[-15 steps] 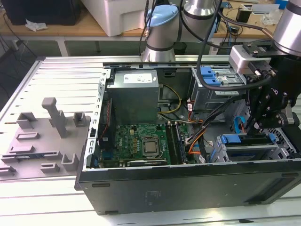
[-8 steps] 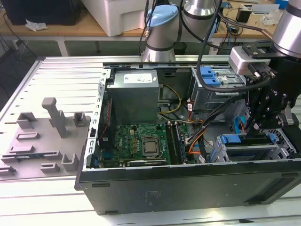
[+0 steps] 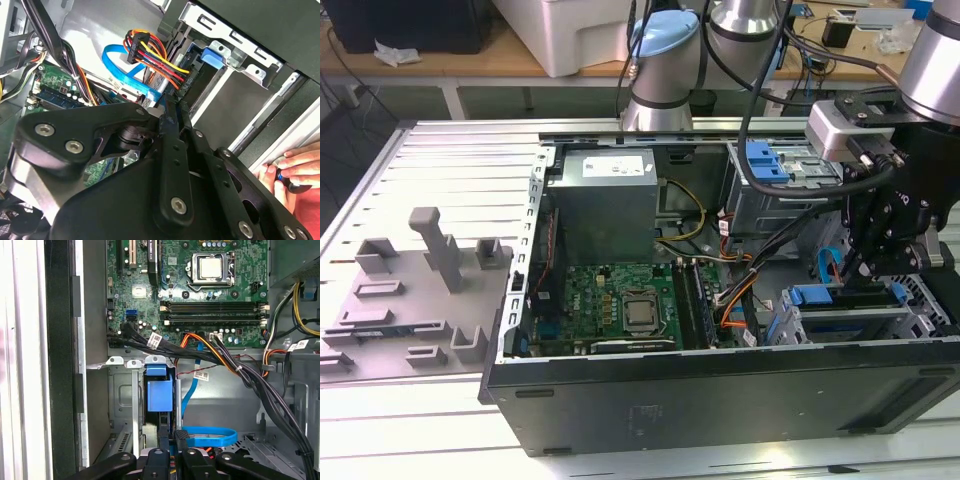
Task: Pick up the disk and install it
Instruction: 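Insert the second disk wire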
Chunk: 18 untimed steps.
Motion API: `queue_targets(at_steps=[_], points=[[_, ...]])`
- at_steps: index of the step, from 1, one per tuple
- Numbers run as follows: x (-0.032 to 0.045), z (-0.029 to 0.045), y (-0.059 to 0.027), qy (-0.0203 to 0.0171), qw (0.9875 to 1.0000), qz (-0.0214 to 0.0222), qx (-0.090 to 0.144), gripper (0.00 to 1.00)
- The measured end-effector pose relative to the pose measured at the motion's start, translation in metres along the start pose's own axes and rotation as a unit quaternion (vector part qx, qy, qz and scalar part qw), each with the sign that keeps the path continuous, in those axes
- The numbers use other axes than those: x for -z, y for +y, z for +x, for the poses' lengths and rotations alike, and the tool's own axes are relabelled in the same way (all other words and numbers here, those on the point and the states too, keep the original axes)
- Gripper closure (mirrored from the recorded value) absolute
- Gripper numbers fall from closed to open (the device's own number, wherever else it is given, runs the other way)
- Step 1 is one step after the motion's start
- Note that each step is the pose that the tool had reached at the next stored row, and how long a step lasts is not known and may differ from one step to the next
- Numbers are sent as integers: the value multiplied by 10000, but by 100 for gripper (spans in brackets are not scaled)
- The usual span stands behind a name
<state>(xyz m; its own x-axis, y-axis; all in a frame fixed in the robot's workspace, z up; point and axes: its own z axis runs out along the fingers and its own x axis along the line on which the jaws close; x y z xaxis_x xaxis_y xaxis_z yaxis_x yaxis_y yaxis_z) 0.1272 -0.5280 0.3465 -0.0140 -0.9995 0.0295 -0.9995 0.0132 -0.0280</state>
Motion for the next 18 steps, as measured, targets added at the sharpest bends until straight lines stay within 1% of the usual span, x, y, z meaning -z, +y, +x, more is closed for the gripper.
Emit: queue_targets(at_steps=[18], points=[[-21,0,-6,0,10000,0,0,84]])
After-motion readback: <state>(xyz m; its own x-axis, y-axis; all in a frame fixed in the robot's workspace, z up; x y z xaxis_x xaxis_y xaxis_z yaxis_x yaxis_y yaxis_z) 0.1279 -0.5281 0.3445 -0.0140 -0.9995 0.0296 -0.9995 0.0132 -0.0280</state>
